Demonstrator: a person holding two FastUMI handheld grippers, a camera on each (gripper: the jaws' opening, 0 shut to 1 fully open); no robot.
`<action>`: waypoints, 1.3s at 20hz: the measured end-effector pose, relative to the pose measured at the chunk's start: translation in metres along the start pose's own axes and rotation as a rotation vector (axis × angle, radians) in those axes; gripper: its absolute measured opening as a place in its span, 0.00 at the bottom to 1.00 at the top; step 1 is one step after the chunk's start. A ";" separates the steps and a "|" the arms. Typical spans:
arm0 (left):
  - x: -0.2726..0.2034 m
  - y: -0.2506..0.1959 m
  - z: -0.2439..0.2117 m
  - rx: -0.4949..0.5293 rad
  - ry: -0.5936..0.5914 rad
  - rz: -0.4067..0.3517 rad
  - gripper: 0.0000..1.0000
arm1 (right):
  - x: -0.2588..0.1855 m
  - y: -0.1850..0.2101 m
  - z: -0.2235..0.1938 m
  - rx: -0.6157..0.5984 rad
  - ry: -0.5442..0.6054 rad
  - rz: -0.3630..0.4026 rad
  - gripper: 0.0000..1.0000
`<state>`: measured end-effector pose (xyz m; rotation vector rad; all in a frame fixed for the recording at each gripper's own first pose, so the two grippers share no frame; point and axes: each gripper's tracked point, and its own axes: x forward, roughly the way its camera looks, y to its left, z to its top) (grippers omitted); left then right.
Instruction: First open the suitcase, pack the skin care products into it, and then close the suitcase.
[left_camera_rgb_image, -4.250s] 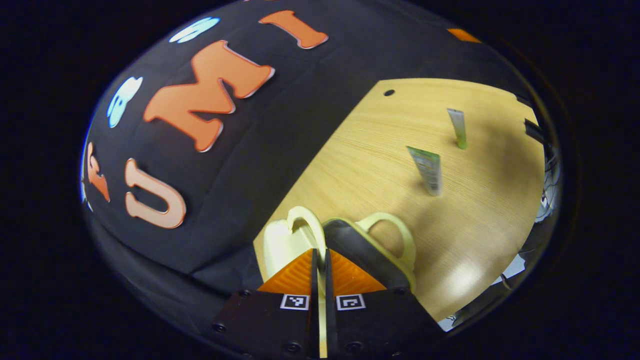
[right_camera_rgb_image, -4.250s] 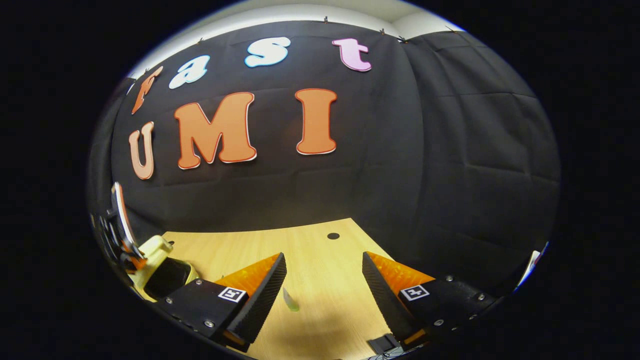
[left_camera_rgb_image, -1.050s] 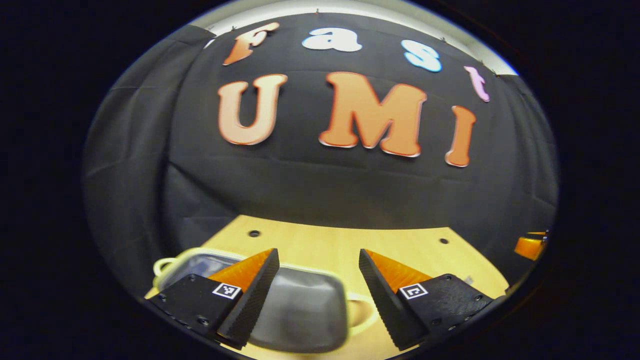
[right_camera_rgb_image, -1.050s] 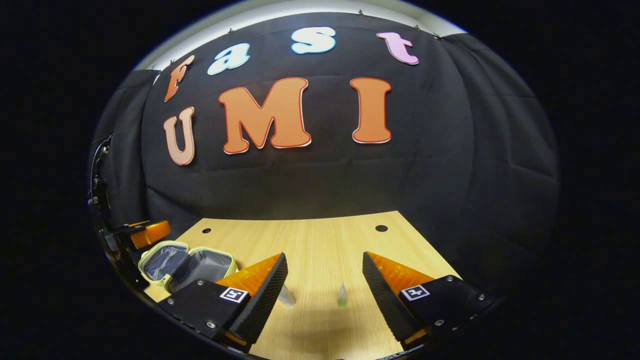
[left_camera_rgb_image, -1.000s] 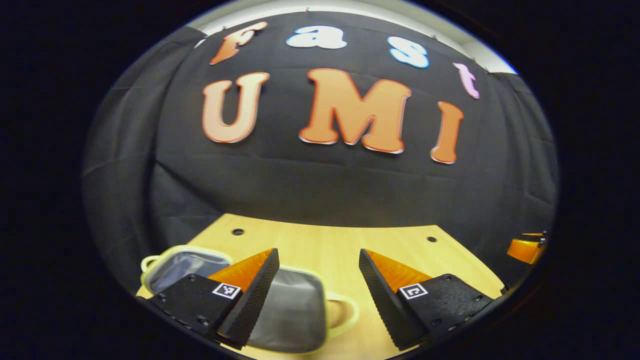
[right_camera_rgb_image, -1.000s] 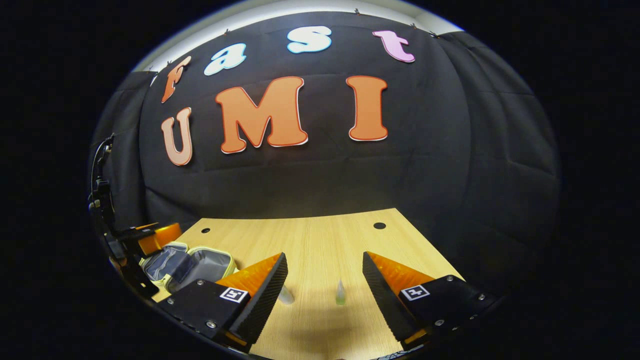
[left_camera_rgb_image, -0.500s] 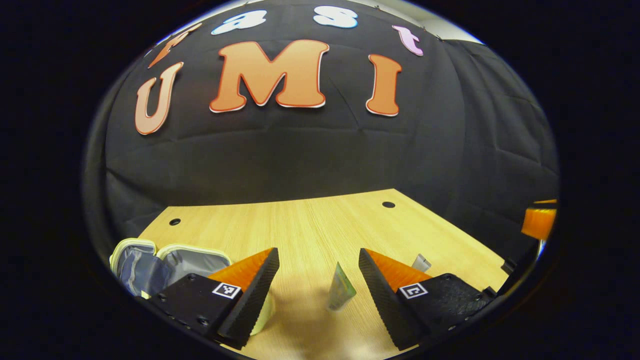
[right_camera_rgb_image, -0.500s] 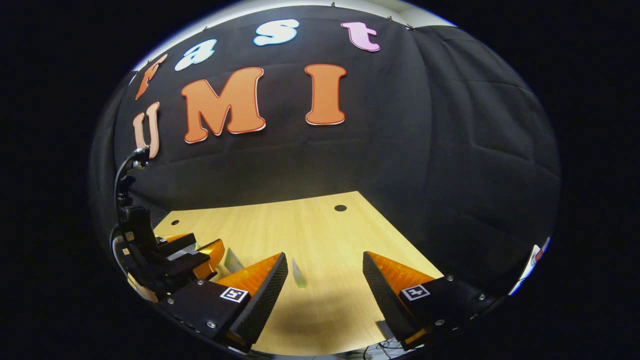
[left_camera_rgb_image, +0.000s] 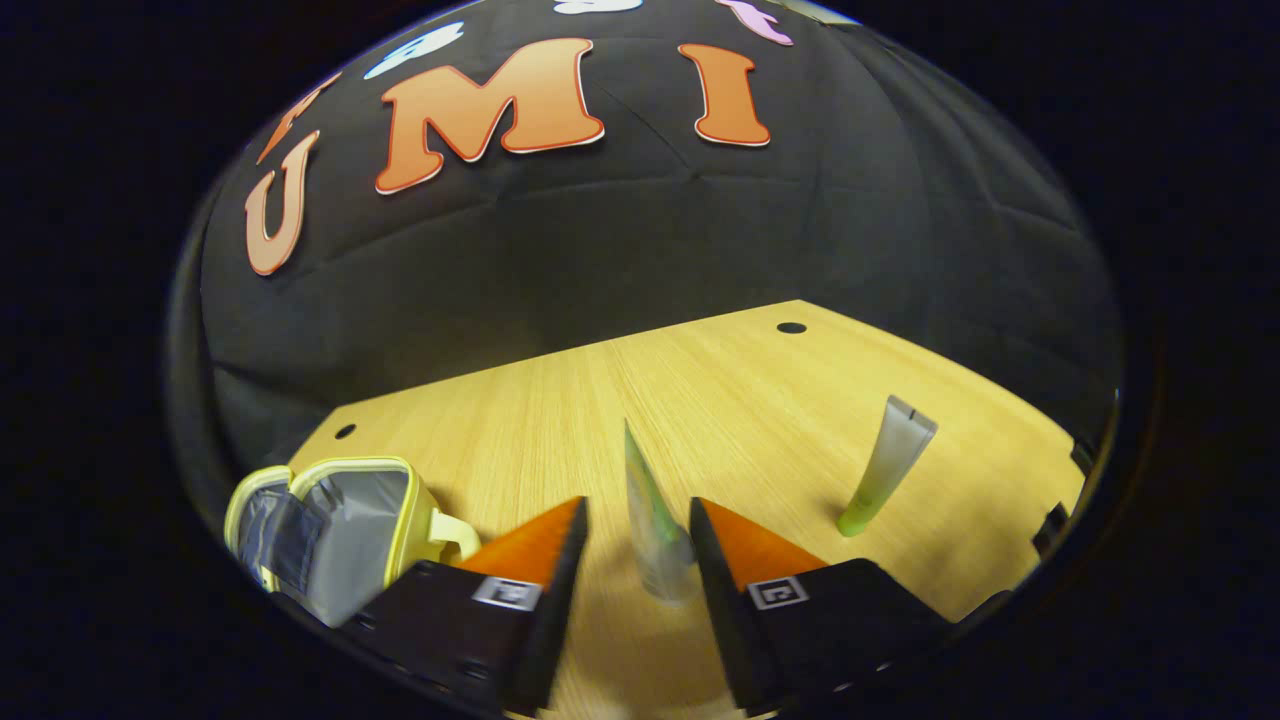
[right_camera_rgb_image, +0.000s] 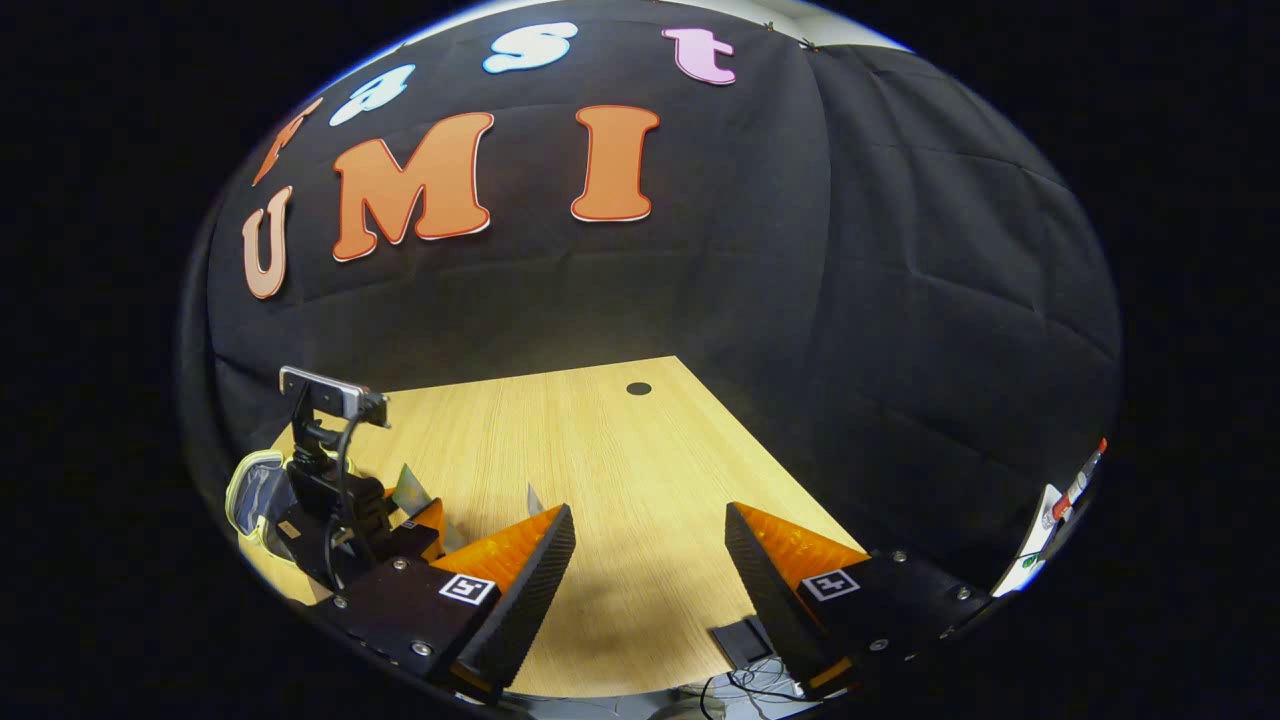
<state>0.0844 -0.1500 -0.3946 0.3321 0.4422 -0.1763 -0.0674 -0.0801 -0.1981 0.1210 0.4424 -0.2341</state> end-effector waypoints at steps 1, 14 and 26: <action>0.003 0.000 -0.002 0.018 -0.006 0.024 0.64 | 0.001 0.002 -0.001 -0.003 -0.001 0.000 0.96; -0.100 0.057 0.059 -0.144 0.005 -0.105 0.26 | 0.040 0.090 -0.029 -0.094 0.024 0.217 0.96; -0.193 0.168 0.026 -0.232 0.041 0.067 0.27 | 0.140 0.128 -0.114 -0.254 0.251 0.279 0.61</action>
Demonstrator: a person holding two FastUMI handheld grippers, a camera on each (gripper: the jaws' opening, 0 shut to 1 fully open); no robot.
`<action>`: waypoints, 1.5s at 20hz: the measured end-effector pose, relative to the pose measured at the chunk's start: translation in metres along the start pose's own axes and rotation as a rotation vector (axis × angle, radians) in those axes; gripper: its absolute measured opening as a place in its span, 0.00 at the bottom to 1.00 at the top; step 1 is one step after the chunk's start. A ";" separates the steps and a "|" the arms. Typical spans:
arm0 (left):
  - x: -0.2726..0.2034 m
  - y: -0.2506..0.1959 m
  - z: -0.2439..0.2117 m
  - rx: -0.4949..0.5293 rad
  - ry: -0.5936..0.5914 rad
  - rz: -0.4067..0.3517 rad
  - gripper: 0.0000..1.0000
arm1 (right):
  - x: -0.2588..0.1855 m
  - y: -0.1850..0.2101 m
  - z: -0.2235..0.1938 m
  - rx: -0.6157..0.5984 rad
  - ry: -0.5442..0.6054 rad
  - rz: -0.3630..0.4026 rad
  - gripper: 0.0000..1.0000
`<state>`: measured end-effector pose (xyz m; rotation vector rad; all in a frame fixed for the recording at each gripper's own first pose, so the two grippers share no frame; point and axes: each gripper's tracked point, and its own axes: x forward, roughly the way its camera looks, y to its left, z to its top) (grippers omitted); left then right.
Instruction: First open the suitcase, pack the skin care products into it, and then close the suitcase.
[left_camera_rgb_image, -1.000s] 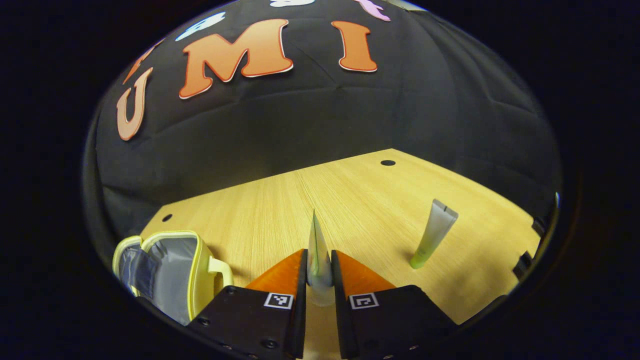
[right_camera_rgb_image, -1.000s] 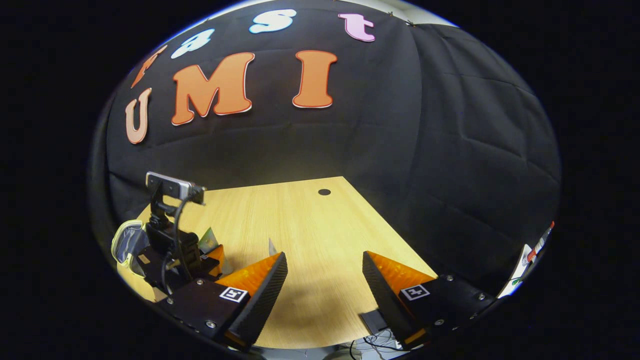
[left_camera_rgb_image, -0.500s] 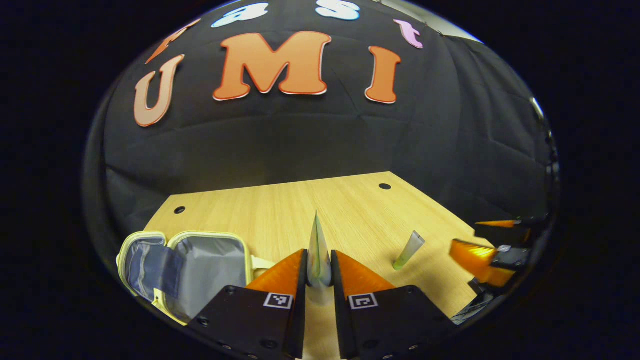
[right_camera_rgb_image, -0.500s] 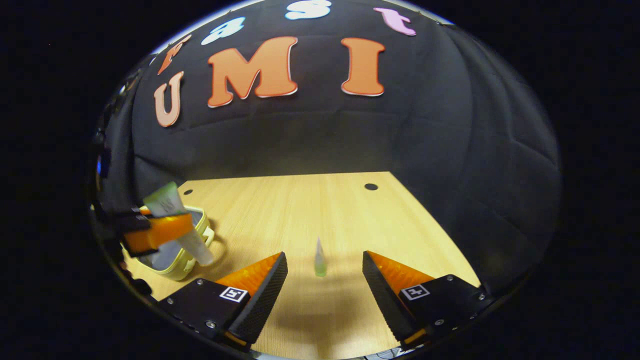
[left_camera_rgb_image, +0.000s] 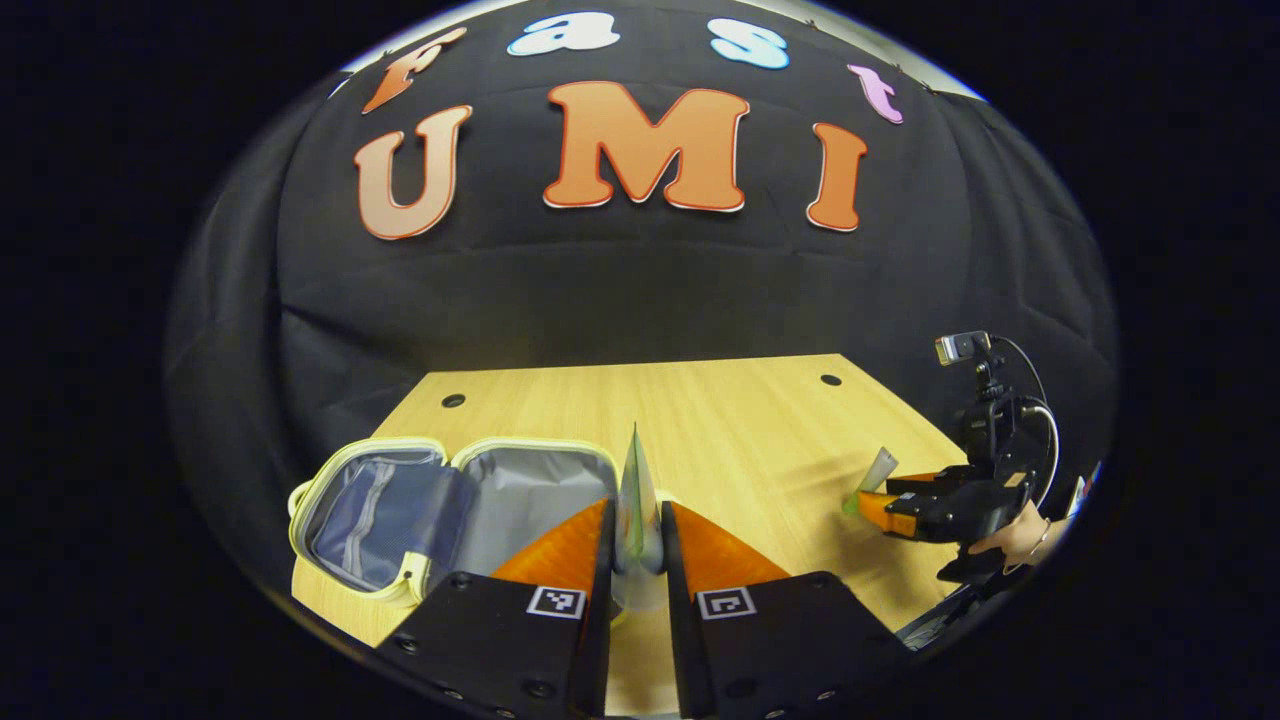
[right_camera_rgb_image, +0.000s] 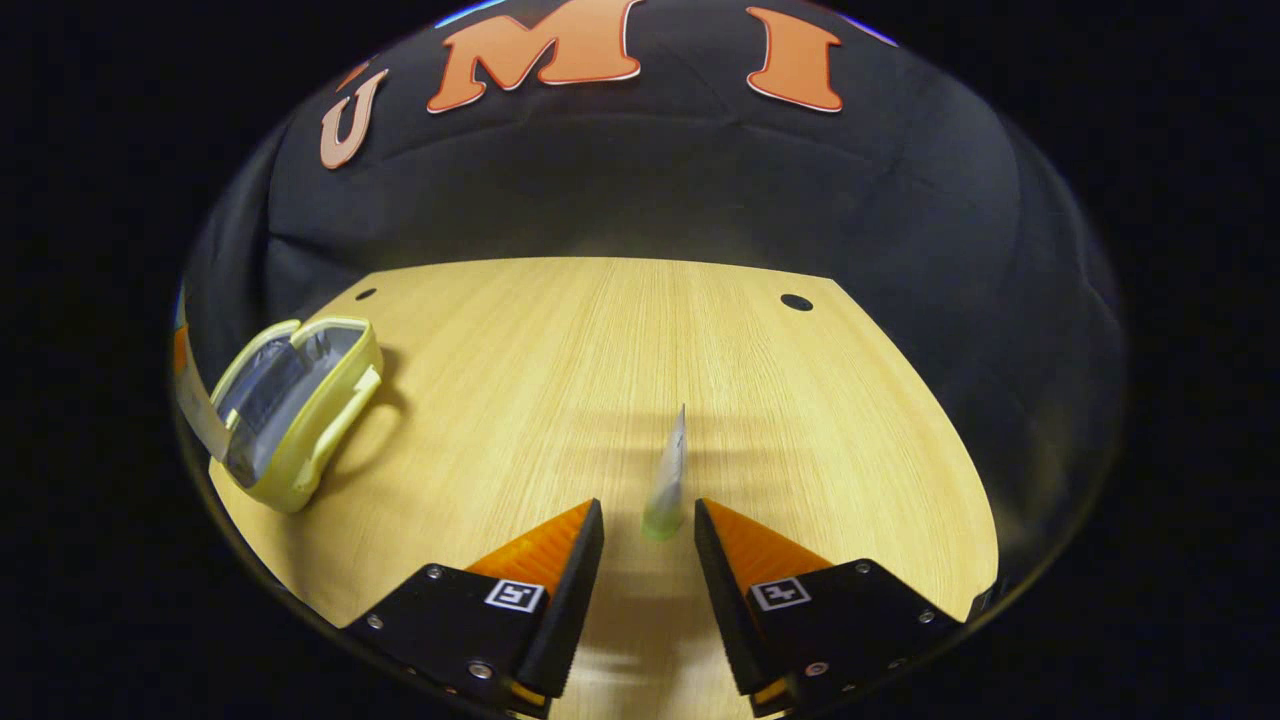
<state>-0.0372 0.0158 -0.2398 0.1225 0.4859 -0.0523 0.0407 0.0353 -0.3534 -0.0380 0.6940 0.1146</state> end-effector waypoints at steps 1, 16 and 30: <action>-0.003 0.004 -0.005 -0.012 0.011 0.004 0.26 | 0.005 0.001 0.001 -0.001 0.007 0.003 0.59; 0.014 0.069 0.015 -0.012 0.167 -0.117 0.26 | -0.037 0.046 0.031 0.011 0.027 0.129 0.29; 0.102 0.148 -0.064 0.150 0.719 -0.098 0.02 | -0.090 0.106 0.057 0.095 0.010 0.351 0.28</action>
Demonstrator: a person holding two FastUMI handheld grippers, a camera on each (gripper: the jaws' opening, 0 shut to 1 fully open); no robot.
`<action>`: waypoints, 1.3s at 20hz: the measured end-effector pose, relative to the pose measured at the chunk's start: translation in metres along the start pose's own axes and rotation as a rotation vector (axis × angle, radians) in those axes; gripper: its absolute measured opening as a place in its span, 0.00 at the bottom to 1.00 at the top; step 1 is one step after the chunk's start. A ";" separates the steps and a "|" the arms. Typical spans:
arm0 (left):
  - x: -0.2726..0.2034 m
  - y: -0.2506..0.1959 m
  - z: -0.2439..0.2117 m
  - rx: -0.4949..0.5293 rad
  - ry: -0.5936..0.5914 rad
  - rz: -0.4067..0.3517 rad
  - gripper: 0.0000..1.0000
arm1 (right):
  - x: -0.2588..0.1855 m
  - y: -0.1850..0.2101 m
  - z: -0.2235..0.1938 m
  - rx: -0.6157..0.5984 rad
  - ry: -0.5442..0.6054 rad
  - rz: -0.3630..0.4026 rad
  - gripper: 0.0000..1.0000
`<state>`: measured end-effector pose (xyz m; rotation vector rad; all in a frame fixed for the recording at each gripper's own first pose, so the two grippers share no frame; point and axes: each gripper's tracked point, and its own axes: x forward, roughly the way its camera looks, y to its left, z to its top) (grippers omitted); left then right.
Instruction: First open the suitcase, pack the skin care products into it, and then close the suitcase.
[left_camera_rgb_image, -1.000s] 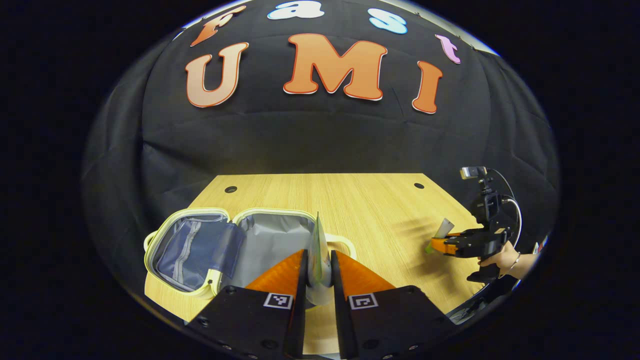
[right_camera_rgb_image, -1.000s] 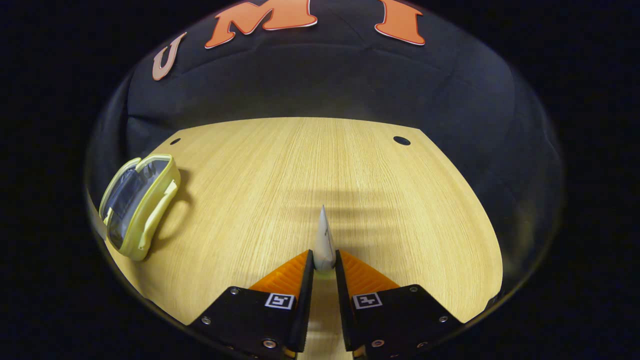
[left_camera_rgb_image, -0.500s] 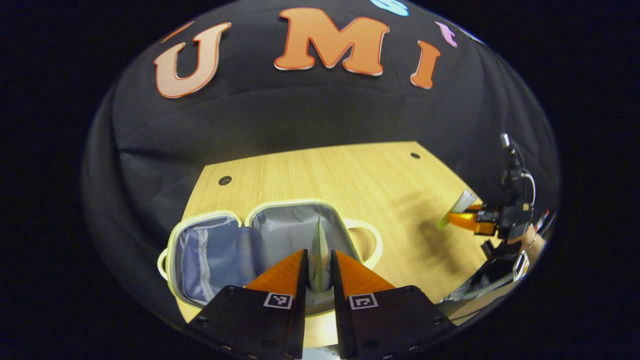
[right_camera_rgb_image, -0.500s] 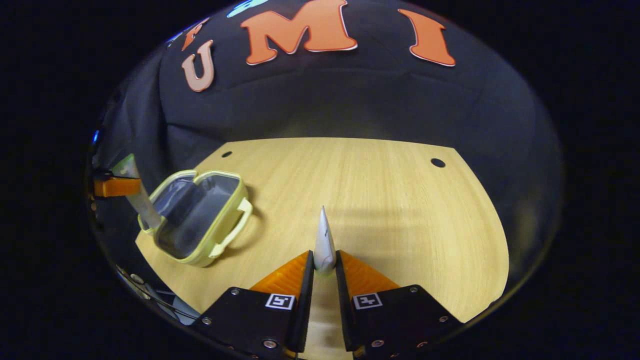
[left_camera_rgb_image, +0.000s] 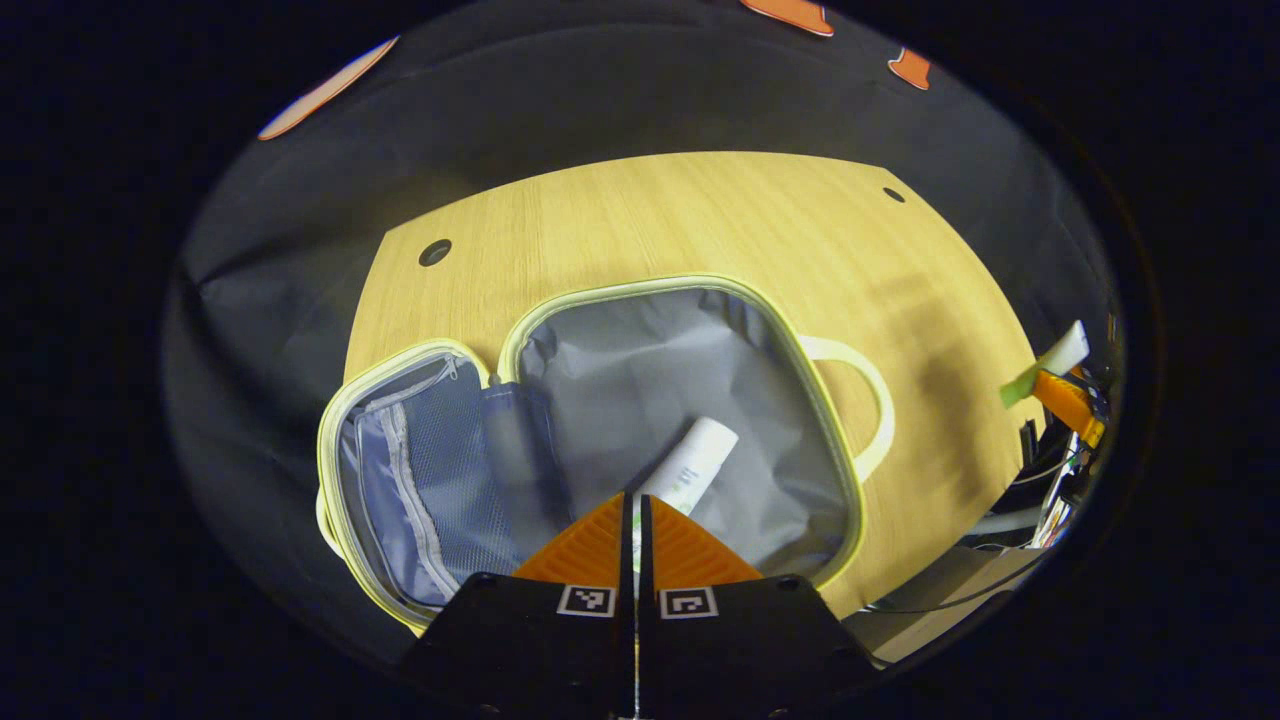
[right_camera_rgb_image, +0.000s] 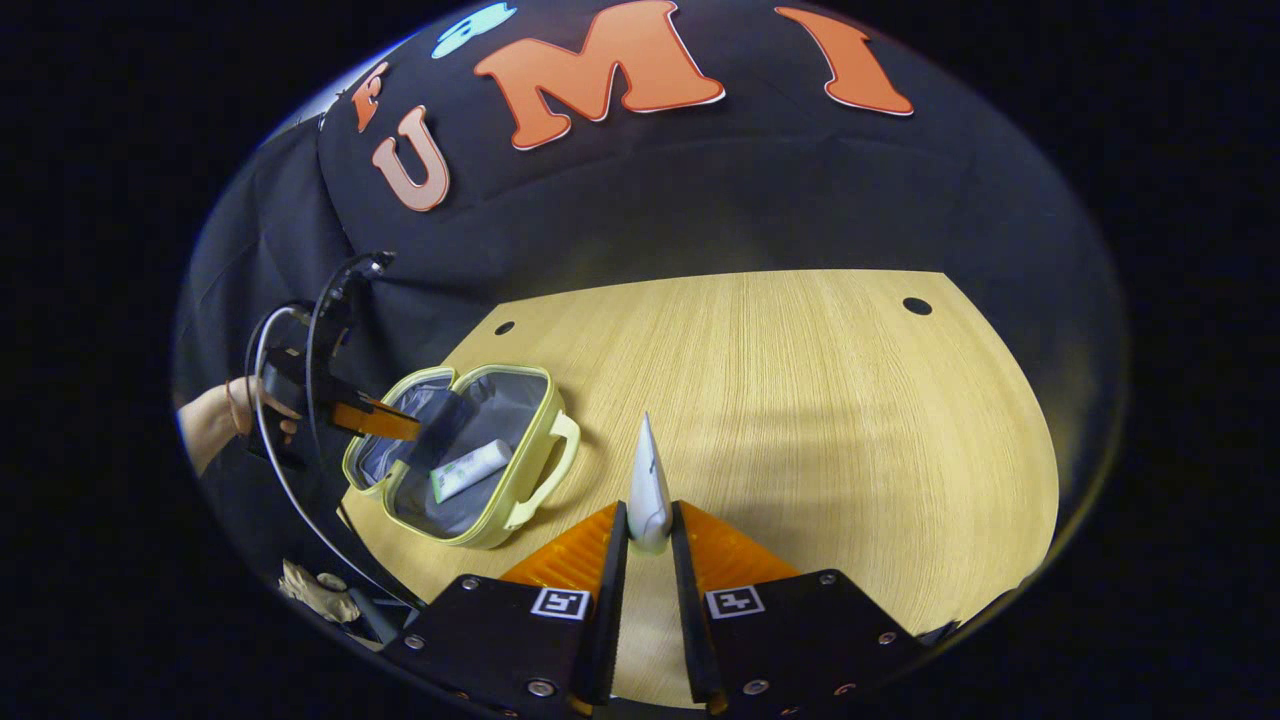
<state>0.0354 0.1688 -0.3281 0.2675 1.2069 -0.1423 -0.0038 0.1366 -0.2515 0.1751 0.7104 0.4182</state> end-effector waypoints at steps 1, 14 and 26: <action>0.003 0.001 -0.004 -0.002 0.002 0.000 0.01 | 0.001 -0.001 0.002 -0.008 -0.003 -0.010 0.29; -0.094 0.015 -0.010 -0.067 -0.374 -0.175 0.01 | 0.059 0.177 0.020 0.015 0.256 0.178 0.29; -0.115 0.128 -0.091 -0.303 -0.415 -0.083 0.01 | 0.141 0.221 -0.038 0.034 0.577 0.104 0.40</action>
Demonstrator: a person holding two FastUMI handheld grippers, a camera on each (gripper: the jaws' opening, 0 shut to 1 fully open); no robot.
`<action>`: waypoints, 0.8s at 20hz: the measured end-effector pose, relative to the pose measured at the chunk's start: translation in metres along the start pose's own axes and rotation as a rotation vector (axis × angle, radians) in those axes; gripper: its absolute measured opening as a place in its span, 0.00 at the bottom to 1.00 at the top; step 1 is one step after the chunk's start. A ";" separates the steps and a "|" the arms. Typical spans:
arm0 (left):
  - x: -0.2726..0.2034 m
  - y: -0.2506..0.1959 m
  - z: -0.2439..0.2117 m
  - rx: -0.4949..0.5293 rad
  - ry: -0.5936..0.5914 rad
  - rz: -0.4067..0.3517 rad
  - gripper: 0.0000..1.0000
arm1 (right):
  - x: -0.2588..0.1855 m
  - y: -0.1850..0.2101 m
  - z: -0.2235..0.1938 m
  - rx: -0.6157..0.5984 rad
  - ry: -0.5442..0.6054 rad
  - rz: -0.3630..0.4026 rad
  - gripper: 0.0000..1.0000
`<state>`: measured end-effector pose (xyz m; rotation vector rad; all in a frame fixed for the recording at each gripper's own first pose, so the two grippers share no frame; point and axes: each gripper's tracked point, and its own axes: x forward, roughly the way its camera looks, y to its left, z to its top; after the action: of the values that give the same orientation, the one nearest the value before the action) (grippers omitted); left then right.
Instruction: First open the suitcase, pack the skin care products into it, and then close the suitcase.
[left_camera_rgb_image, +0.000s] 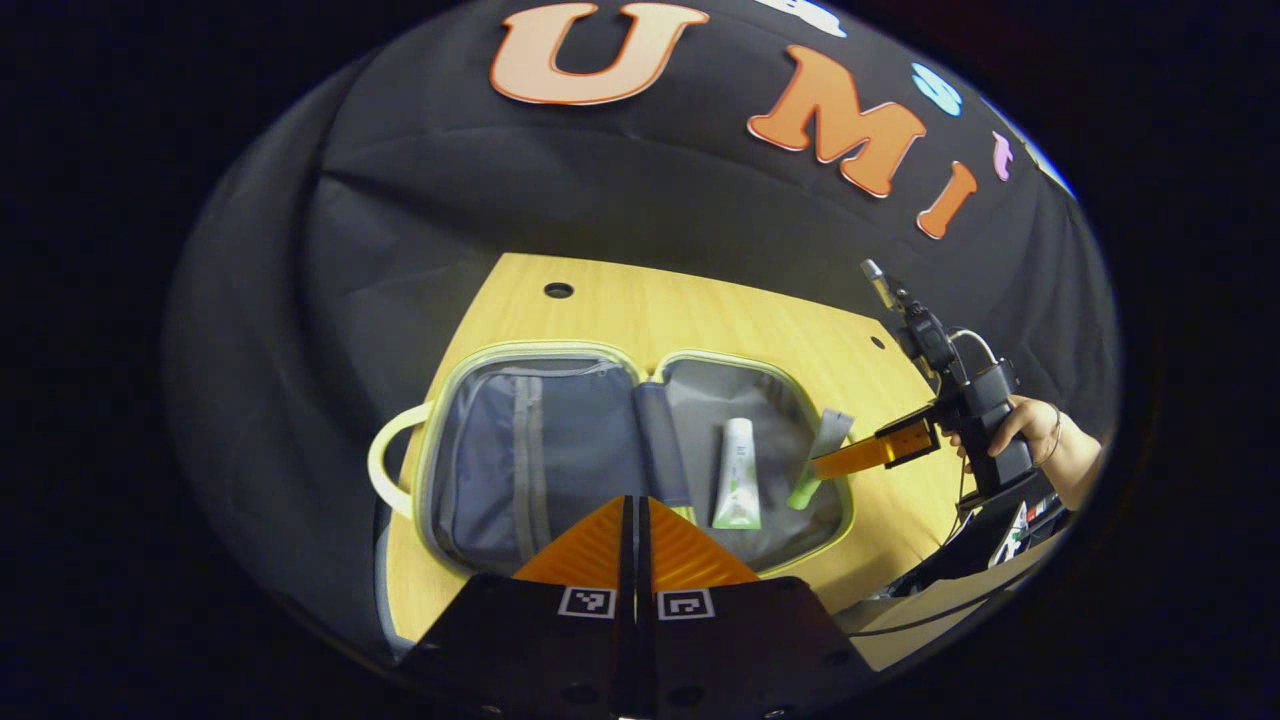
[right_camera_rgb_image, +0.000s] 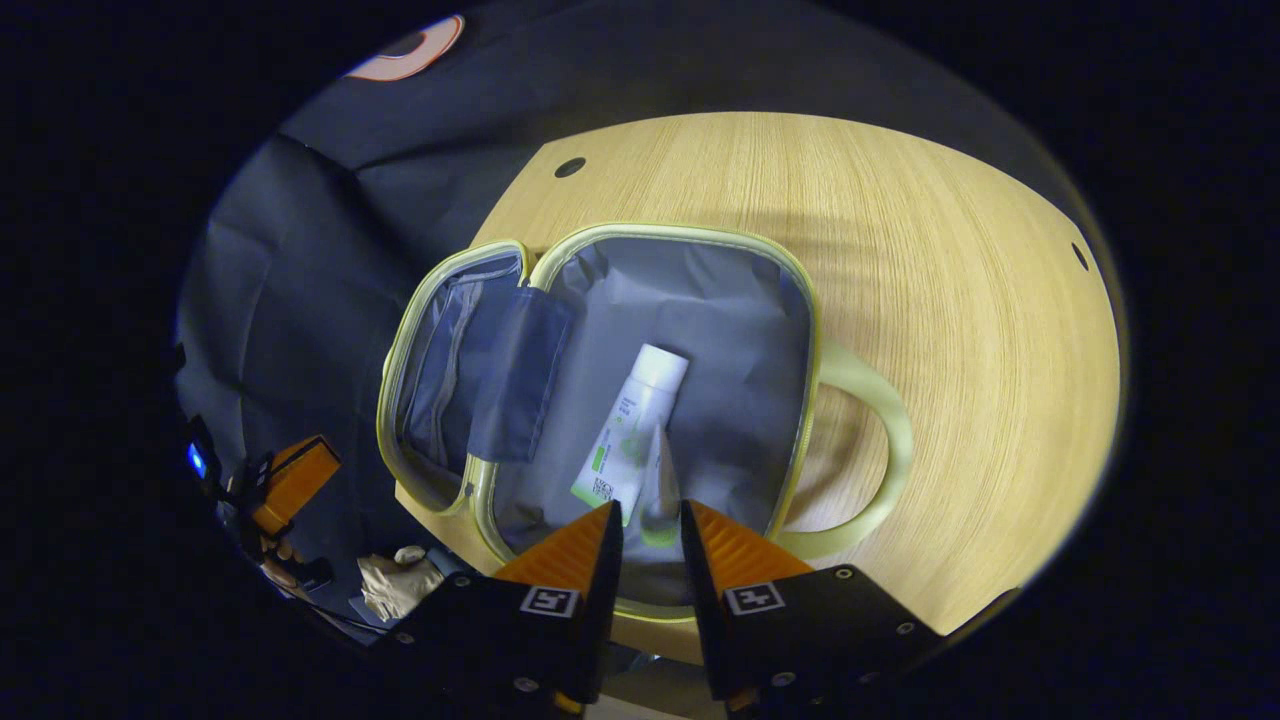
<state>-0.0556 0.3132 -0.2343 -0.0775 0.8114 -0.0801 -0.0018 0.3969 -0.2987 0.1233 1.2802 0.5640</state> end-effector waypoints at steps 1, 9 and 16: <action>-0.001 0.008 0.000 -0.005 -0.003 0.020 0.01 | -0.005 0.000 0.004 0.006 -0.026 0.004 0.47; -0.015 0.078 0.025 -0.098 -0.122 0.149 0.01 | -0.049 -0.001 0.041 -0.021 -0.303 0.000 0.96; -0.016 0.185 0.039 -0.278 -0.254 0.174 0.01 | -0.076 0.002 0.053 -0.043 -0.464 -0.016 0.96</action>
<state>-0.0305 0.5000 -0.2150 -0.2740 0.5688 0.2041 0.0339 0.3745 -0.2158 0.1953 0.8164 0.5123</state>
